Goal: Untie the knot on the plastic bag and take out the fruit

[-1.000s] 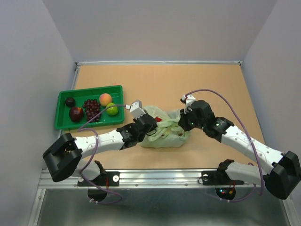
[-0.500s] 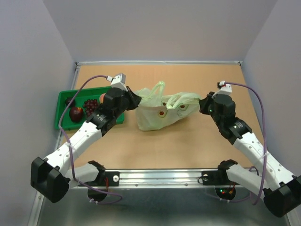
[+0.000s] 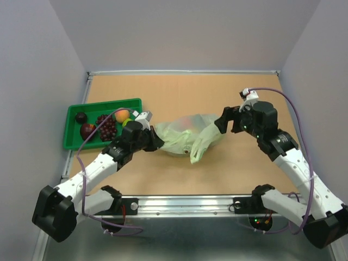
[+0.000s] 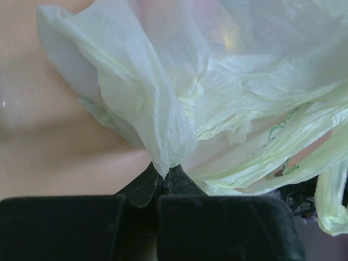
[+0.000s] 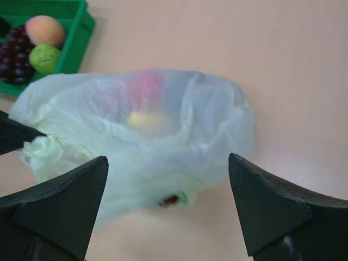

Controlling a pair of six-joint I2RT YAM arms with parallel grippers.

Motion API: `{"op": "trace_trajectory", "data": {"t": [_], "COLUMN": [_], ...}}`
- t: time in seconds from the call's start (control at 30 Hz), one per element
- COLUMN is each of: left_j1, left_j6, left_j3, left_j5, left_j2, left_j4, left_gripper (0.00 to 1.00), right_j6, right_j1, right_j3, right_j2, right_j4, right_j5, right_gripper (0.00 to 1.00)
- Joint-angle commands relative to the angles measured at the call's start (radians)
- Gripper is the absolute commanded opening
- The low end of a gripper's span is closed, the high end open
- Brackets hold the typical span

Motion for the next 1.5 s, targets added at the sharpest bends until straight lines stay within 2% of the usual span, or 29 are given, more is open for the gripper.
{"op": "trace_trajectory", "data": {"t": [0.0, 0.17, 0.27, 0.4, 0.53, 0.83, 0.97, 1.1, 1.2, 1.23, 1.3, 1.33, 1.47], "left_j1": [-0.011, -0.011, -0.011, -0.014, -0.014, -0.014, -0.013, -0.013, -0.013, -0.014, -0.016, -0.014, -0.014], "left_j6": [0.002, 0.018, 0.036, 0.048, 0.045, 0.021, 0.012, 0.005, 0.008, 0.013, 0.013, 0.013, 0.002], "left_j3": [-0.004, 0.008, 0.016, 0.023, 0.011, -0.007, -0.014, -0.021, -0.012, -0.009, -0.01, -0.011, -0.014], "left_j5": [0.035, 0.006, -0.011, -0.015, -0.035, -0.098, -0.13, -0.095, -0.058, -0.054, -0.065, -0.072, -0.147], "left_j2": [-0.073, -0.11, -0.117, -0.136, -0.162, -0.182, -0.179, -0.176, -0.167, -0.162, -0.163, -0.165, -0.164], "left_j4": [0.053, 0.029, 0.019, 0.018, -0.013, -0.022, -0.01, 0.042, 0.056, 0.055, 0.039, 0.032, -0.017], "left_gripper": [0.0, 0.0, 0.0, 0.0, 0.0, 0.0, 0.0, 0.0, 0.0, 0.0, 0.01, 0.01, 0.01], "right_j6": [-0.118, -0.248, -0.276, -0.29, -0.29, -0.295, -0.284, -0.275, -0.247, -0.241, -0.232, -0.229, -0.198], "right_j1": [0.047, 0.274, 0.331, 0.35, 0.354, 0.362, 0.362, 0.362, 0.362, 0.362, 0.36, 0.36, 0.362], "right_j3": [0.164, 0.315, 0.355, 0.323, 0.273, 0.159, 0.124, 0.109, 0.116, 0.131, 0.151, 0.182, 0.251], "right_j2": [0.083, 0.27, 0.35, 0.43, 0.474, 0.5, 0.493, 0.54, 0.559, 0.556, 0.524, 0.51, 0.438], "right_j4": [-0.032, -0.1, -0.142, -0.15, -0.159, -0.168, -0.168, -0.162, -0.147, -0.142, -0.13, -0.125, -0.127], "right_j5": [-0.177, -0.062, -0.031, 0.038, 0.04, 0.047, 0.127, 0.106, 0.079, 0.079, 0.082, 0.084, 0.153], "right_gripper": [0.97, 0.99, 0.98, 0.96, 0.96, 0.96, 0.95, 0.81, 0.47, 0.28, 0.12, 0.07, 0.07]}}
